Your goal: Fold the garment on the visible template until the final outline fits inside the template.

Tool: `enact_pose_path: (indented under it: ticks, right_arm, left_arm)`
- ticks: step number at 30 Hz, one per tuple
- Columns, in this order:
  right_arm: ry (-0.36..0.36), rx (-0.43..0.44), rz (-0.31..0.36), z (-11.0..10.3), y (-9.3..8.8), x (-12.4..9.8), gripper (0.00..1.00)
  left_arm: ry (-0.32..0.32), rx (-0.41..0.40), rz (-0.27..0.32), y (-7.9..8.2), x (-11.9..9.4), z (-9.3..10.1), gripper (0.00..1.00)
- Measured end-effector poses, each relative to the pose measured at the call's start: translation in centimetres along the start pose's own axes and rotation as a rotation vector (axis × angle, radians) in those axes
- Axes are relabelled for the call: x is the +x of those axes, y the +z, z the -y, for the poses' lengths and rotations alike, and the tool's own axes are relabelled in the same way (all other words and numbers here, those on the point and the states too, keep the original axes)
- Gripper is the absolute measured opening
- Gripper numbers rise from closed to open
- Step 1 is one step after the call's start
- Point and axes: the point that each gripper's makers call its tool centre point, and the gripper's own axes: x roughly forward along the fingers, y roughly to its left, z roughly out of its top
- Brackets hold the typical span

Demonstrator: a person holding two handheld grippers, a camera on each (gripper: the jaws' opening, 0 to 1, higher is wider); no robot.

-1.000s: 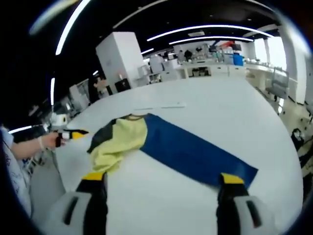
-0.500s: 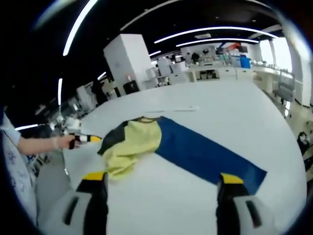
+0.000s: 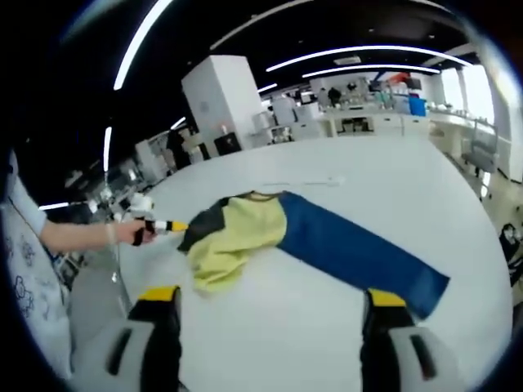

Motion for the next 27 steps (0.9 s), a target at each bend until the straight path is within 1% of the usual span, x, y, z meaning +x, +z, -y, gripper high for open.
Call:
enact_pose_path:
  ticks: [2, 4, 6, 9, 10, 12, 15, 17, 18, 21, 23, 24, 26, 27]
  right_arm:
    - [-0.001, 0.008, 0.009, -0.4, 0.1, -0.1, 0.92]
    - [-0.003, 0.009, 0.016, -0.8, 0.2, -0.2, 0.92]
    - [-0.003, 0.013, 0.02, -1.1, 0.3, -0.1, 0.91]
    - [-0.009, 0.014, 0.028, -1.6, 0.5, -0.1, 0.91]
    - [-0.011, 0.014, 0.033, -1.8, 0.6, -0.1, 0.91]
    - [-0.006, 0.021, 0.043, -2.4, 0.9, -0.1, 0.91]
    - [-0.011, 0.03, 0.072, -3.2, 1.8, -0.3, 0.91]
    - [-0.019, 0.028, 0.091, -3.8, 2.5, -0.3, 0.91]
    - [-0.02, 0.028, 0.098, -4.2, 2.7, -0.3, 0.91]
    - [-0.032, 0.024, 0.105, -5.2, 3.1, -0.1, 0.9]
    - [-0.049, 0.017, 0.106, -5.6, 3.1, 0.0, 0.9]
    - [-0.06, 0.023, 0.112, -6.0, 3.2, 0.1, 0.9]
    - [-0.068, 0.051, 0.125, -6.7, 3.4, 0.2, 0.9]
    - [-0.067, 0.058, 0.126, -7.3, 3.4, 0.3, 0.9]
  left_arm:
    - [0.002, -0.003, -0.003, -0.3, -0.3, 0.2, 0.03]
    - [-0.001, -0.01, -0.006, -0.3, -0.4, 0.1, 0.02]
    - [-0.007, -0.012, -0.004, -0.3, -0.5, 0.4, 0.0]
    - [-0.008, -0.011, 0.006, 0.2, -0.8, -0.1, 0.0]
    - [-0.01, -0.013, 0.006, 0.5, -0.8, -0.6, 0.0]
    - [-0.017, -0.023, 0.017, 1.0, -1.2, -0.6, 0.0]
    - [-0.018, -0.031, 0.049, 2.0, -2.5, -0.8, 0.0]
    - [-0.017, -0.026, 0.05, 2.5, -3.1, -1.3, 0.0]
    - [-0.014, -0.016, 0.051, 2.7, -3.8, -1.2, 0.0]
    - [0.0, 0.0, 0.061, 3.7, -5.3, -2.9, 0.0]
    - [0.002, 0.0, 0.063, 4.5, -6.2, -4.4, 0.0]
    - [0.017, 0.002, 0.059, 4.9, -6.7, -5.5, 0.0]
    - [0.032, -0.005, 0.06, 5.6, -7.7, -6.8, 0.0]
    - [0.035, -0.006, 0.063, 5.7, -7.8, -7.0, 0.0]
